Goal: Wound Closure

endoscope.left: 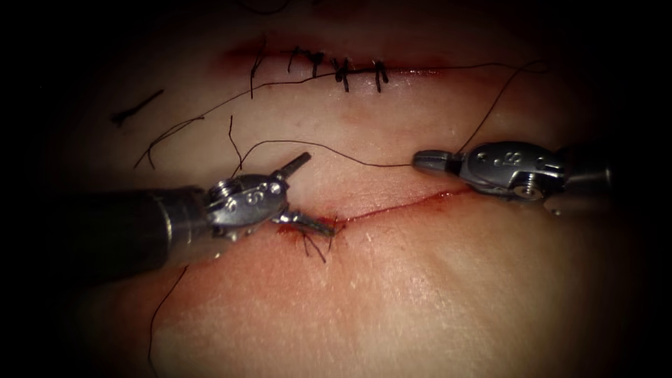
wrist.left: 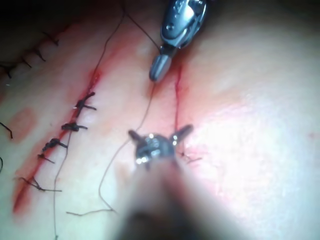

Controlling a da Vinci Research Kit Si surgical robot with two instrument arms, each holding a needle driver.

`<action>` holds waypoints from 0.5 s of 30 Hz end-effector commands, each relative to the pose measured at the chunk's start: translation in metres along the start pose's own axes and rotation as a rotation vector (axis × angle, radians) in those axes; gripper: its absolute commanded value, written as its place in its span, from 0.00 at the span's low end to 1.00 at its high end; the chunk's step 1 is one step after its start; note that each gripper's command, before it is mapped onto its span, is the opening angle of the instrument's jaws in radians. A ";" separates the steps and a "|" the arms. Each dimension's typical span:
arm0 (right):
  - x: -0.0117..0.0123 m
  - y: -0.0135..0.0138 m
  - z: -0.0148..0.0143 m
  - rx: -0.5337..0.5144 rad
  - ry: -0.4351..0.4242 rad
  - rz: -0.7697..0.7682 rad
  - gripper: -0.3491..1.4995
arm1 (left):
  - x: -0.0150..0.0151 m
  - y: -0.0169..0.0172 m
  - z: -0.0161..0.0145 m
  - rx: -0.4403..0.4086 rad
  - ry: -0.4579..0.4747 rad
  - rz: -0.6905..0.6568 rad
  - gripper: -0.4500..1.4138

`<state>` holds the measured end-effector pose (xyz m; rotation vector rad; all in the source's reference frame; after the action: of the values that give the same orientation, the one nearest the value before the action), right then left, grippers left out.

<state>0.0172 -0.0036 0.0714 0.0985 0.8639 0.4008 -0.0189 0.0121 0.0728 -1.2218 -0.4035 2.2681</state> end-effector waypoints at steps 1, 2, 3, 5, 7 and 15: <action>-0.0005 0.0001 0.0006 0.001 -0.001 0.000 0.00 | -0.0003 0.0005 0.0005 -0.006 0.007 -0.001 0.86; -0.0007 0.0003 0.0006 -0.002 0.000 0.000 0.00 | -0.0003 0.0011 0.0001 -0.013 0.014 0.000 0.86; -0.0010 0.0006 0.0005 -0.013 -0.007 -0.002 0.00 | -0.0005 0.0023 -0.0008 -0.019 0.019 0.003 0.86; -0.0013 0.0008 0.0004 -0.032 -0.020 -0.003 0.17 | -0.0008 0.0033 -0.0018 -0.025 0.025 0.001 0.86; -0.0015 0.0009 -0.0002 -0.081 -0.038 0.003 0.68 | -0.0017 0.0046 -0.0040 -0.037 0.026 0.010 0.86; -0.0009 0.0029 -0.0053 -0.222 -0.052 0.059 0.99 | -0.0114 0.0029 -0.0139 0.153 -0.039 -0.014 0.79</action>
<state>0.0112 -0.0012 0.0684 -0.0718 0.7635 0.5511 -0.0013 0.0036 0.0724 -1.0800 -0.2157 2.2711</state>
